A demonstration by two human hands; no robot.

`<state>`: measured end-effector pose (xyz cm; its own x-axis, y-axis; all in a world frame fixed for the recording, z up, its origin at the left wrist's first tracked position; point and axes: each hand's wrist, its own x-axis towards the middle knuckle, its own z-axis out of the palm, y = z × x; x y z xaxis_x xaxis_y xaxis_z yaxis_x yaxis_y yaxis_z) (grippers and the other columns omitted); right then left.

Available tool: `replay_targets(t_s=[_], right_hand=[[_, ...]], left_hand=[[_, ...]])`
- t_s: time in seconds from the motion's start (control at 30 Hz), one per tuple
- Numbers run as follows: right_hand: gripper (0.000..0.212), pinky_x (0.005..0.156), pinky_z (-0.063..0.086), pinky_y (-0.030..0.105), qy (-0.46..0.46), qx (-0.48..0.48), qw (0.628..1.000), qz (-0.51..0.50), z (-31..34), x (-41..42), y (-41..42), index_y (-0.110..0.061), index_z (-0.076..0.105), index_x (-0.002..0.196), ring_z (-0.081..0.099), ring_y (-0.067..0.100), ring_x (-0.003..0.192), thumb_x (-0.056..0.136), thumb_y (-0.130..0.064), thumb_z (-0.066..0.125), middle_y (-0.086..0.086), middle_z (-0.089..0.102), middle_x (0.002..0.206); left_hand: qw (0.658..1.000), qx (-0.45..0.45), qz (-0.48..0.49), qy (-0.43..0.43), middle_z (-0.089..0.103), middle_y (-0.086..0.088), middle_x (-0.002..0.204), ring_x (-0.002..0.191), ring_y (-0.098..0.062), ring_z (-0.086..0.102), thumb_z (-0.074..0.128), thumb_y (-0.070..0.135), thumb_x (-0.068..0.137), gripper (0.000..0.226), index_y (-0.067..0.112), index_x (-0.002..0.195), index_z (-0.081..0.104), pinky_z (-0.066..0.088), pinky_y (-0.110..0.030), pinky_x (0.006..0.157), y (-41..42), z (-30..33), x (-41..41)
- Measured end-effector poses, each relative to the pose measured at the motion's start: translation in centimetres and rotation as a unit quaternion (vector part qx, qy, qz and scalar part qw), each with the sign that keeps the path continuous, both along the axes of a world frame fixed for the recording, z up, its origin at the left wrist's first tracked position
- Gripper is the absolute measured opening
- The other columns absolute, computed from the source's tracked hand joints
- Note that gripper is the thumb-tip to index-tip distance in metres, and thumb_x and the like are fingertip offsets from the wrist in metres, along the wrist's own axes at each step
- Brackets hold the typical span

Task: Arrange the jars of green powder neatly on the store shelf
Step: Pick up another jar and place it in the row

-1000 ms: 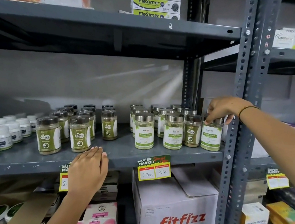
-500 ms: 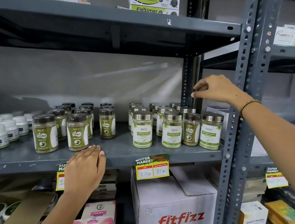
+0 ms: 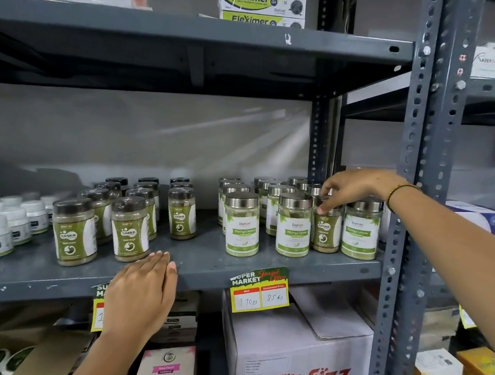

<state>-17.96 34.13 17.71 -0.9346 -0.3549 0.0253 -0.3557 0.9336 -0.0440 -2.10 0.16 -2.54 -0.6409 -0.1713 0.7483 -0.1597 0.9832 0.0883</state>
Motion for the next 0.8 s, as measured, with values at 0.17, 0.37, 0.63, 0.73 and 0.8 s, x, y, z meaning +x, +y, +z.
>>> replay_targets(t_s=[0.17, 0.37, 0.63, 0.73, 0.8], right_hand=[[0.058, 0.093, 0.044, 0.032, 0.018, -0.038, 0.999, 0.011, 0.3, 0.5, 0.2, -0.023, 0.063, 0.120, 0.056, 0.017, 0.108, 0.073, -0.053, 0.079, -0.004, 0.062, 0.120], [0.054, 0.094, 0.044, 0.035, 0.099, -0.071, 0.992, 0.018, 2.8, 2.6, 0.2, -0.023, 0.064, 0.121, 0.057, 0.019, 0.106, 0.075, -0.048, 0.079, -0.003, 0.064, 0.118], [0.060, 0.087, 0.046, 0.032, 0.263, -0.139, 0.952, 0.074, 7.1, 6.1, -2.8, -0.017, 0.063, 0.128, 0.061, 0.026, 0.107, 0.077, -0.047, 0.077, 0.007, 0.068, 0.120], [0.054, 0.088, 0.047, 0.032, 0.281, -0.180, 0.936, 0.111, 8.0, 7.2, -5.3, -0.019, 0.064, 0.126, 0.062, 0.025, 0.108, 0.079, -0.044, 0.075, 0.005, 0.068, 0.120], [0.053, 0.092, 0.049, 0.034, 0.262, -0.215, 0.930, 0.140, 8.1, 7.7, -7.3, -0.021, 0.066, 0.125, 0.062, 0.022, 0.109, 0.078, -0.043, 0.077, 0.002, 0.068, 0.120]], left_hand=[[1.000, -0.001, 0.001, -0.007, 0.072, -0.009, 0.105, 0.101, -0.021, 0.067, 0.038, 0.035, 0.092, 0.046, 0.007, 0.105, 0.072, 0.050, -0.036, 0.089, 0.0, 0.1, 0.0], [1.000, -0.008, 0.006, -0.025, 0.071, -0.006, 0.110, 0.103, -0.018, 0.065, 0.036, 0.036, 0.094, 0.046, 0.010, 0.108, 0.071, 0.049, -0.035, 0.090, 0.0, 0.3, 0.1], [1.000, -0.002, 0.001, -0.023, 0.071, -0.008, 0.109, 0.103, -0.019, 0.065, 0.034, 0.036, 0.095, 0.047, 0.008, 0.109, 0.070, 0.049, -0.034, 0.092, 0.0, 0.3, 0.1], [1.000, -0.004, 0.001, -0.023, 0.071, -0.007, 0.109, 0.103, -0.018, 0.065, 0.032, 0.037, 0.096, 0.049, 0.010, 0.109, 0.070, 0.048, -0.034, 0.093, 0.0, 0.3, 0.1], [1.000, -0.002, 0.001, -0.020, 0.071, -0.006, 0.108, 0.103, -0.019, 0.065, 0.033, 0.037, 0.096, 0.048, 0.010, 0.109, 0.071, 0.048, -0.034, 0.093, 0.0, 0.3, 0.1]])
